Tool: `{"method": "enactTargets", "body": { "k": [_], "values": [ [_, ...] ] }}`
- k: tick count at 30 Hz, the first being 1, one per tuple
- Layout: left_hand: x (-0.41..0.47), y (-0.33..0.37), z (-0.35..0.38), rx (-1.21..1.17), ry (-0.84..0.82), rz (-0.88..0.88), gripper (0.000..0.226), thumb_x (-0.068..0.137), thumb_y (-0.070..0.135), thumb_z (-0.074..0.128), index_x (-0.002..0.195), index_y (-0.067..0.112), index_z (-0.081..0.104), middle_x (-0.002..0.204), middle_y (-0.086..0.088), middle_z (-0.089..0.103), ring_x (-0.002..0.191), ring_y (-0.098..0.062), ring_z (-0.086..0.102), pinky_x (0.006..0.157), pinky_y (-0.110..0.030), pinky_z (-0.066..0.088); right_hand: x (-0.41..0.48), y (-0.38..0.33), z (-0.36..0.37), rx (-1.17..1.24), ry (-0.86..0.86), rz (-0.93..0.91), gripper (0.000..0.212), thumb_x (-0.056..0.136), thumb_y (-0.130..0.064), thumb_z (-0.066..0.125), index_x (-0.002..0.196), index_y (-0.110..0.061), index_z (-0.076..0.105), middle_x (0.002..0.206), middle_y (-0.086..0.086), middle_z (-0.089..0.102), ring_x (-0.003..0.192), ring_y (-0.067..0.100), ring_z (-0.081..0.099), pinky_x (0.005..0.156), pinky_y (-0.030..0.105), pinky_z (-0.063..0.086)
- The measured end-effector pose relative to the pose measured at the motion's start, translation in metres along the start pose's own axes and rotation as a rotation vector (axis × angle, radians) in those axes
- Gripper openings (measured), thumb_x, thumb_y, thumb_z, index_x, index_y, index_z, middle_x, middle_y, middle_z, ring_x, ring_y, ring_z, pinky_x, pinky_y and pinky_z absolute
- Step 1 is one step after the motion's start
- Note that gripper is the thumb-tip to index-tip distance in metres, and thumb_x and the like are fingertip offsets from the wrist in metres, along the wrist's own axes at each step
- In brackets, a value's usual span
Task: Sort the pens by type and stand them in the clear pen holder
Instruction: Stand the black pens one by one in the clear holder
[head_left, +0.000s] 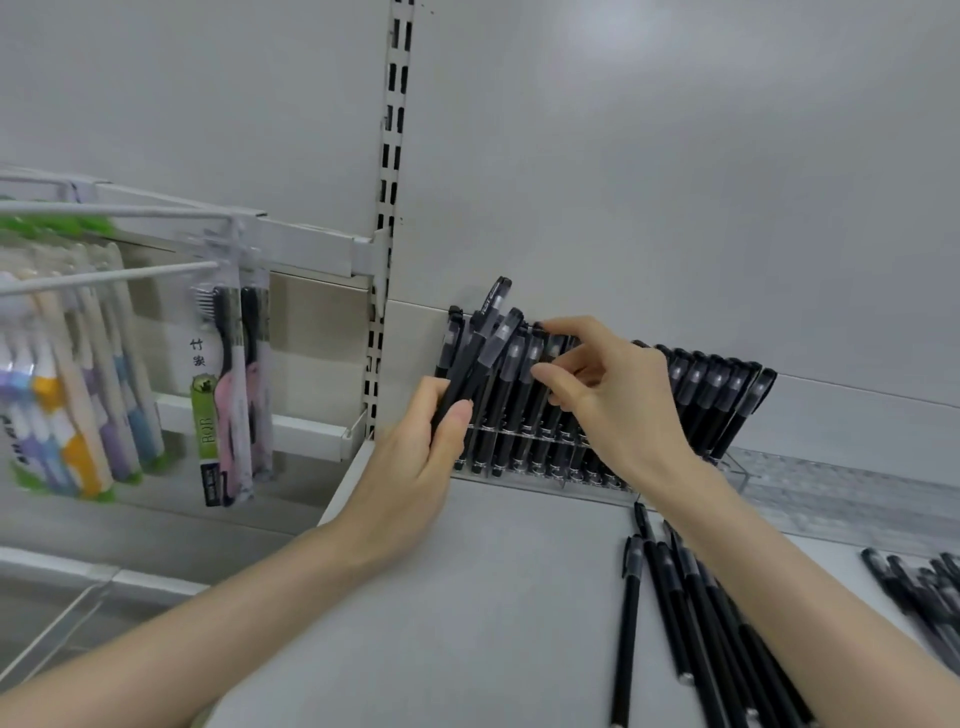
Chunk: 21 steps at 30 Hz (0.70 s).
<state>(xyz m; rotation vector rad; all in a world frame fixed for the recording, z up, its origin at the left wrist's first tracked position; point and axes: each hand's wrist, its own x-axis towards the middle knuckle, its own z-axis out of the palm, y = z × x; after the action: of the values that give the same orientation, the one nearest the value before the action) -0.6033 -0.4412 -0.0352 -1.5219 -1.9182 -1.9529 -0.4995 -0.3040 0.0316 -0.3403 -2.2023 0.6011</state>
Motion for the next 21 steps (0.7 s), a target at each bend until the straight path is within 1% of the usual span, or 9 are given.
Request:
{"method": "enactTargets", "body": {
  "k": [1,3,4,6,8,12,15,18,21],
  "values": [
    [-0.001,0.001,0.000,0.004,-0.029,0.010,0.015,0.101,0.028,0.036,0.094,0.018,0.046,0.059,0.001,0.035,0.053,-0.016,0.031,0.051,-0.039,0.025,-0.003,-0.002,-0.003,0.039,0.011,0.003,0.028,0.088,-0.024,0.067,0.116,-0.023,0.062,0.077,-0.001,0.069,0.072,0.013,0.067,0.077,0.035,0.056],
    [-0.002,0.003,-0.001,0.041,-0.107,0.023,0.013,0.101,0.028,0.037,0.093,0.022,0.045,0.060,0.001,0.036,0.053,-0.012,0.031,0.050,-0.033,0.026,-0.011,-0.008,-0.006,0.228,-0.012,0.039,0.027,0.087,-0.028,0.067,0.113,-0.022,0.061,0.080,-0.002,0.071,0.077,0.012,0.069,0.077,0.032,0.056],
    [-0.002,0.003,0.000,0.067,-0.149,0.023,0.011,0.101,0.026,0.038,0.093,0.022,0.044,0.060,0.001,0.037,0.051,-0.010,0.030,0.049,-0.028,0.025,-0.015,-0.011,-0.006,0.314,-0.035,0.054,0.026,0.086,-0.025,0.068,0.111,-0.020,0.061,0.081,0.000,0.072,0.080,0.011,0.070,0.078,0.029,0.055],
    [-0.004,0.006,0.002,0.080,-0.219,0.021,0.010,0.099,0.025,0.038,0.091,0.022,0.043,0.059,0.004,0.037,0.049,-0.008,0.028,0.047,-0.020,0.023,-0.020,-0.014,-0.004,0.449,-0.042,0.077,0.021,0.086,-0.013,0.068,0.106,-0.016,0.061,0.079,0.007,0.072,0.078,0.012,0.071,0.074,0.023,0.055],
    [-0.004,0.008,0.003,0.066,-0.237,0.019,0.012,0.099,0.027,0.036,0.089,0.023,0.042,0.058,0.007,0.036,0.050,-0.008,0.027,0.047,-0.019,0.023,-0.023,-0.014,-0.002,0.566,-0.017,0.124,0.022,0.086,-0.004,0.066,0.106,-0.011,0.060,0.079,0.011,0.072,0.075,0.014,0.071,0.070,0.021,0.055],
    [-0.004,0.010,0.001,0.076,-0.195,0.010,0.011,0.099,0.023,0.037,0.090,0.022,0.043,0.060,0.005,0.038,0.051,-0.007,0.029,0.048,-0.020,0.025,-0.025,-0.014,-0.002,0.787,0.011,0.241,0.025,0.087,0.003,0.062,0.110,-0.005,0.055,0.090,0.013,0.074,0.082,0.020,0.072,0.072,0.023,0.057],
    [-0.004,0.010,0.002,0.097,-0.214,0.029,0.008,0.098,0.022,0.039,0.091,0.022,0.041,0.057,0.010,0.039,0.050,-0.007,0.031,0.048,-0.019,0.026,-0.026,-0.017,-0.001,0.744,-0.029,0.247,0.027,0.086,-0.004,0.066,0.110,-0.012,0.058,0.086,0.014,0.073,0.078,0.022,0.072,0.070,0.027,0.058],
    [-0.004,0.010,0.003,0.104,-0.230,0.017,0.006,0.099,0.022,0.038,0.093,0.023,0.041,0.057,0.010,0.040,0.049,-0.007,0.032,0.047,-0.017,0.027,-0.026,-0.018,-0.001,0.723,0.012,0.251,0.025,0.086,-0.003,0.066,0.107,-0.015,0.061,0.076,0.010,0.072,0.067,0.020,0.071,0.064,0.028,0.059],
    [-0.004,0.012,0.003,0.093,-0.237,0.012,0.012,0.100,0.022,0.035,0.089,0.023,0.040,0.059,0.006,0.038,0.050,-0.007,0.030,0.048,-0.019,0.026,-0.025,-0.018,-0.003,0.738,0.027,0.247,0.029,0.088,-0.001,0.062,0.113,-0.015,0.062,0.082,0.010,0.073,0.073,0.019,0.072,0.067,0.024,0.057]
  ]
}}
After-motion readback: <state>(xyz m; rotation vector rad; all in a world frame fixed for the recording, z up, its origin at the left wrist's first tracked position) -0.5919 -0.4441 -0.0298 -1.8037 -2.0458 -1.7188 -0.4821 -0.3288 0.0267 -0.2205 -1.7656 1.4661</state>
